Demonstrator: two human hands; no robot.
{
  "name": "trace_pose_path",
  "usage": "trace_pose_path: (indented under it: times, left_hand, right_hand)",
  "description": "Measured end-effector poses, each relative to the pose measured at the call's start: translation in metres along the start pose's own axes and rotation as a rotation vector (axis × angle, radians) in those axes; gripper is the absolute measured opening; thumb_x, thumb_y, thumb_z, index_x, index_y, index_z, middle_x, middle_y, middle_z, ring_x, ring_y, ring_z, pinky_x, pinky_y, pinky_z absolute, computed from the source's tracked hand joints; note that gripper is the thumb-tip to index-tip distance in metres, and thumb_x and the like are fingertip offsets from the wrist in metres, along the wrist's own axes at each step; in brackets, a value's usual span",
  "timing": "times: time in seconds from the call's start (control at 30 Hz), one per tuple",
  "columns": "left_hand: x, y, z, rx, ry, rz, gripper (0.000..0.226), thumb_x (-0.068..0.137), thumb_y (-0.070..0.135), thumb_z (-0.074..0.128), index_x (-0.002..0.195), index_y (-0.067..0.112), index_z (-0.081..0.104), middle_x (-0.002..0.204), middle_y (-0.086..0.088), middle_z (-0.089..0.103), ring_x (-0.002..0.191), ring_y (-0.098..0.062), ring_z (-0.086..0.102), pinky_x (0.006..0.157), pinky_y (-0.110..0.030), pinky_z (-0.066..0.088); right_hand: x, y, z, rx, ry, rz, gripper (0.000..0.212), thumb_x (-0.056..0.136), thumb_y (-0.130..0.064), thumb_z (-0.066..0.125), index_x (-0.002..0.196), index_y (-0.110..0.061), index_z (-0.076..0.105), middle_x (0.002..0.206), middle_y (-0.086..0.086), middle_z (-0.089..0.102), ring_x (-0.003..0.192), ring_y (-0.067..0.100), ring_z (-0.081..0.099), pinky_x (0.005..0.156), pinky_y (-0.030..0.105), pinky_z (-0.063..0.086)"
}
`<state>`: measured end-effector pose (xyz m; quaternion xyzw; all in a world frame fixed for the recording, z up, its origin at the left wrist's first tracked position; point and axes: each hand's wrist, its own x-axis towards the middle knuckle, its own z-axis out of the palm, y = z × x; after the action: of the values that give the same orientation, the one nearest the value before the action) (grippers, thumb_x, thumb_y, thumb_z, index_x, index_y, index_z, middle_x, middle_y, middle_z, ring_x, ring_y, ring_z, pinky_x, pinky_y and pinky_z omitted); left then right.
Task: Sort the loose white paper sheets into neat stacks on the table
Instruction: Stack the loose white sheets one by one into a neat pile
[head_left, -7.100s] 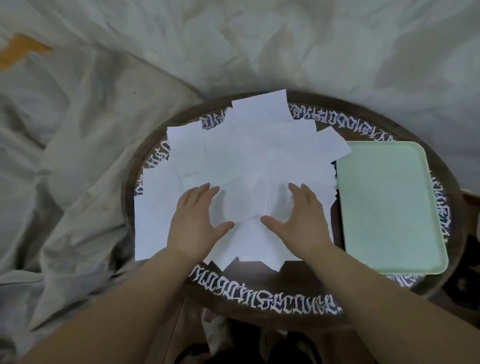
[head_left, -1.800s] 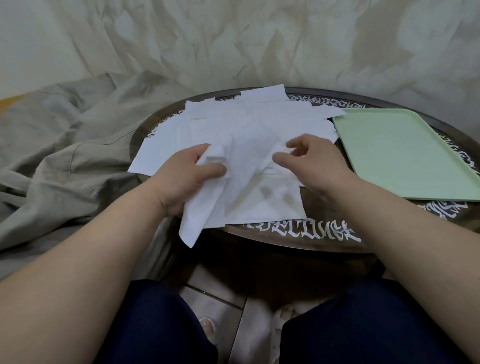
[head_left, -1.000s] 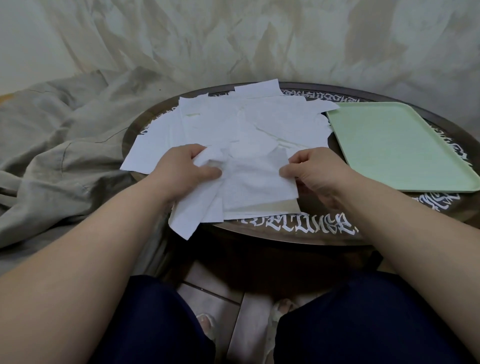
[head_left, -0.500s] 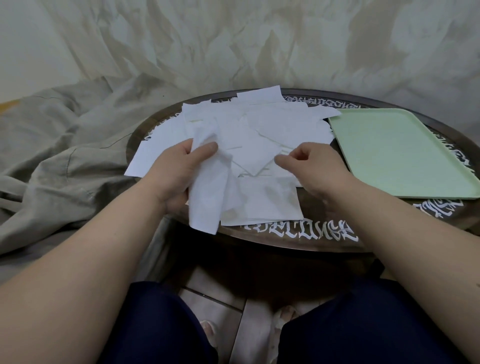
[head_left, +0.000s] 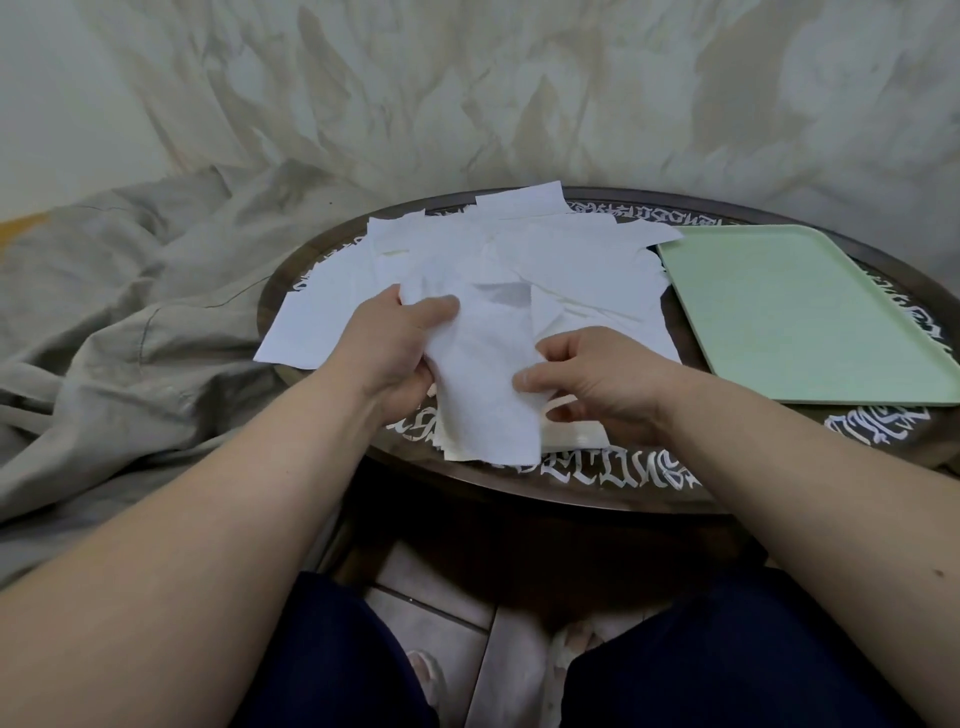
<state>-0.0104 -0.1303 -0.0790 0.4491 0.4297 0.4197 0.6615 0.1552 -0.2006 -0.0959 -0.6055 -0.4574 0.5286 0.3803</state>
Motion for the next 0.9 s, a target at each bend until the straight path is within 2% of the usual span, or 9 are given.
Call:
trace_pose_path:
  times: [0.13,0.23,0.37,0.5,0.6,0.67,0.73,0.8,0.9]
  left_hand:
    - [0.000,-0.005,-0.012,0.154,-0.061,-0.038,0.016,0.089,0.005,0.059,0.102,0.013,0.064,0.093,-0.003,0.071,0.075,-0.018,0.066,0.059,-0.026,0.053]
    - [-0.001,-0.012,-0.020,0.249,-0.100,-0.102,0.016,0.088,0.006,0.062,0.104,0.006,0.067,0.101,-0.010,0.073,0.087,-0.023,0.071,0.073,-0.031,0.060]
    - [0.001,-0.013,-0.020,0.255,-0.027,-0.078,0.009,0.089,0.008,0.063,0.096,0.007,0.069,0.097,-0.010,0.074,0.079,-0.021,0.071,0.071,-0.032,0.060]
    - [0.001,-0.013,-0.018,0.298,-0.045,-0.095,0.013,0.094,0.016,0.058,0.087,0.012,0.068,0.079,0.001,0.074,0.065,-0.012,0.069,0.055,-0.021,0.054]
    - [0.002,-0.014,-0.023,0.374,-0.046,-0.080,0.015,0.093,0.016,0.058,0.079,0.010,0.060,0.075,-0.005,0.065,0.061,-0.019,0.058,0.054,-0.022,0.045]
    - [0.002,-0.013,-0.025,0.422,-0.025,-0.016,0.019,0.092,0.014,0.059,0.073,0.009,0.060,0.072,-0.009,0.057,0.057,-0.019,0.049,0.048,-0.021,0.037]
    - [0.002,-0.011,-0.026,0.518,0.002,0.073,0.028,0.091,0.015,0.060,0.063,0.016,0.064,0.065,-0.003,0.053,0.050,-0.012,0.042,0.045,-0.020,0.033]
    - [0.001,-0.009,-0.023,0.600,0.023,0.159,0.036,0.089,0.013,0.060,0.056,0.024,0.068,0.053,0.005,0.047,0.046,-0.009,0.035,0.047,-0.023,0.031]
    - [0.001,-0.009,-0.018,0.631,0.035,0.246,0.036,0.089,0.008,0.057,0.064,0.030,0.071,0.053,0.008,0.057,0.045,-0.004,0.046,0.051,-0.020,0.039]
  right_hand:
    - [0.006,0.001,-0.007,0.082,0.253,-0.075,0.008,0.080,-0.008,0.065,0.086,-0.004,0.068,0.090,0.013,0.072,0.078,0.028,0.069,0.074,0.041,0.055]
    - [0.008,0.004,-0.011,0.102,0.349,-0.103,0.012,0.082,-0.011,0.069,0.089,-0.002,0.068,0.092,0.011,0.072,0.081,0.027,0.070,0.078,0.038,0.057]
    - [0.003,0.006,-0.017,0.115,0.221,-0.005,0.019,0.079,-0.015,0.074,0.088,-0.002,0.064,0.083,0.010,0.071,0.072,0.022,0.066,0.064,0.030,0.054]
    - [0.001,0.008,-0.021,0.110,0.228,0.045,0.021,0.078,-0.004,0.071,0.098,0.001,0.068,0.099,0.014,0.072,0.093,0.032,0.068,0.086,0.045,0.052]
    - [-0.001,0.008,-0.025,0.146,0.285,0.045,0.024,0.077,-0.003,0.071,0.098,0.007,0.066,0.101,0.019,0.071,0.101,0.039,0.065,0.095,0.055,0.047]
    - [-0.002,0.009,-0.026,0.130,0.321,0.054,0.024,0.078,-0.004,0.072,0.095,0.011,0.064,0.097,0.021,0.071,0.094,0.037,0.067,0.090,0.050,0.052]
    - [-0.002,0.008,-0.028,0.114,0.399,0.011,0.017,0.080,-0.005,0.071,0.088,0.007,0.063,0.083,0.018,0.069,0.069,0.025,0.068,0.066,0.030,0.057]
    - [-0.002,0.003,-0.029,0.123,0.516,-0.071,0.009,0.085,-0.006,0.066,0.081,0.002,0.063,0.072,0.013,0.063,0.053,0.016,0.056,0.047,0.019,0.044]
    - [-0.002,-0.002,-0.036,0.232,0.693,-0.152,0.018,0.087,-0.005,0.060,0.070,-0.010,0.065,0.076,0.010,0.064,0.063,0.019,0.057,0.056,0.026,0.050]
